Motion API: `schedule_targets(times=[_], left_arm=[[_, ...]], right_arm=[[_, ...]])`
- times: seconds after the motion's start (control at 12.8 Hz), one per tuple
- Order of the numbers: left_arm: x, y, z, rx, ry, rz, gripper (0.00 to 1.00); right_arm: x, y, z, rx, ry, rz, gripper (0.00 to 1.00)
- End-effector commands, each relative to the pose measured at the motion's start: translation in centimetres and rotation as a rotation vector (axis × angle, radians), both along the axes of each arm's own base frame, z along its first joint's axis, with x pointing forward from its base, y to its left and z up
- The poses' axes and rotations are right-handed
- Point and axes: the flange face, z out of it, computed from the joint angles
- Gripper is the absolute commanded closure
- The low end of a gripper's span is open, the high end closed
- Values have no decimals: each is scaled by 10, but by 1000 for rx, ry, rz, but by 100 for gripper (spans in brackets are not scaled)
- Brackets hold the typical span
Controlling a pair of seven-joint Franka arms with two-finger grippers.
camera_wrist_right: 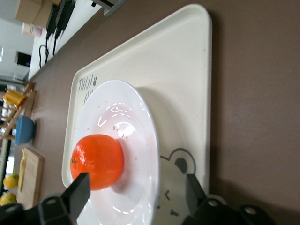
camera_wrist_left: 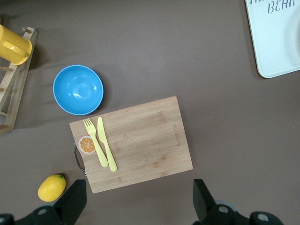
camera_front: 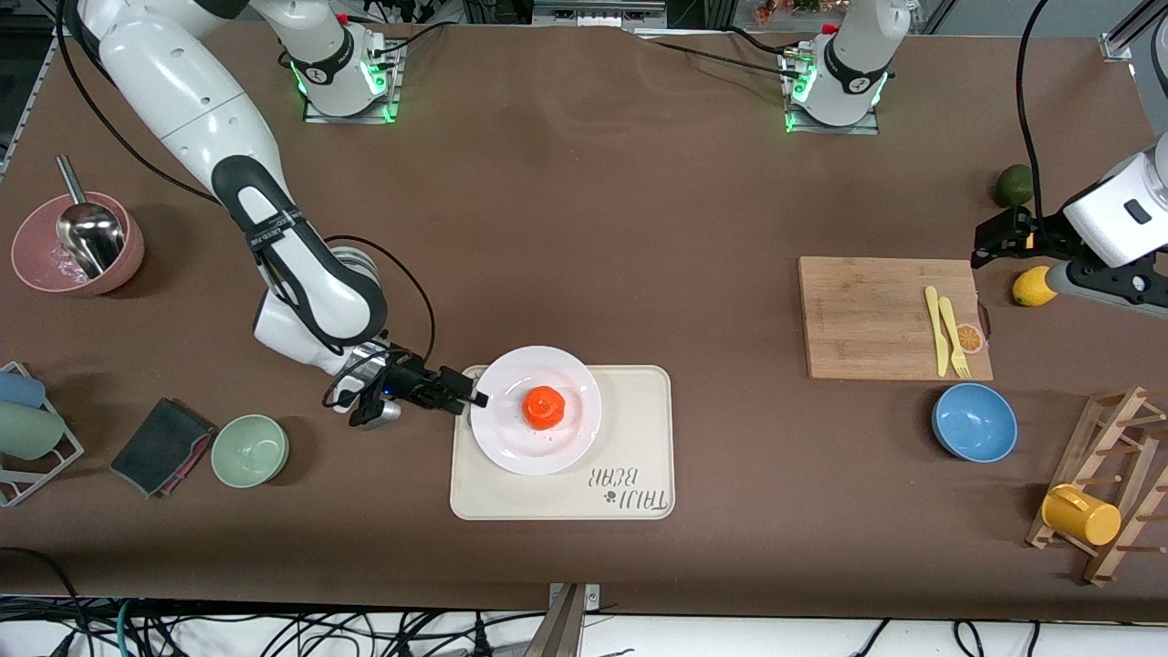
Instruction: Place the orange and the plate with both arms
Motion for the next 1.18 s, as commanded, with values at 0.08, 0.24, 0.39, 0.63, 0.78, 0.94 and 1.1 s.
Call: schedule_targets(times=[0.08, 0.24, 0.39, 0.63, 0.78, 0.94, 1.1], left_arm=[[-2, 2, 2, 25, -1, -22, 0], [-2, -2, 2, 25, -1, -29, 0], [-2, -2, 2, 25, 0, -29, 0], [-1, -3, -4, 25, 11, -31, 0], [-1, -2, -5, 25, 11, -29, 0], [-1, -3, -4, 25, 10, -31, 0], [-1, -4, -4, 25, 10, -33, 0]], right_arm=[[-12, -89, 55, -77, 44, 225, 0], [-18, -140, 97, -151, 107, 357, 0], [-31, -167, 152, -254, 176, 409, 0], [-55, -193, 233, -461, 283, 361, 0], [-68, -200, 288, -609, 330, 263, 0], [-78, -201, 337, -706, 365, 207, 0], [-88, -209, 385, -767, 383, 137, 0]])
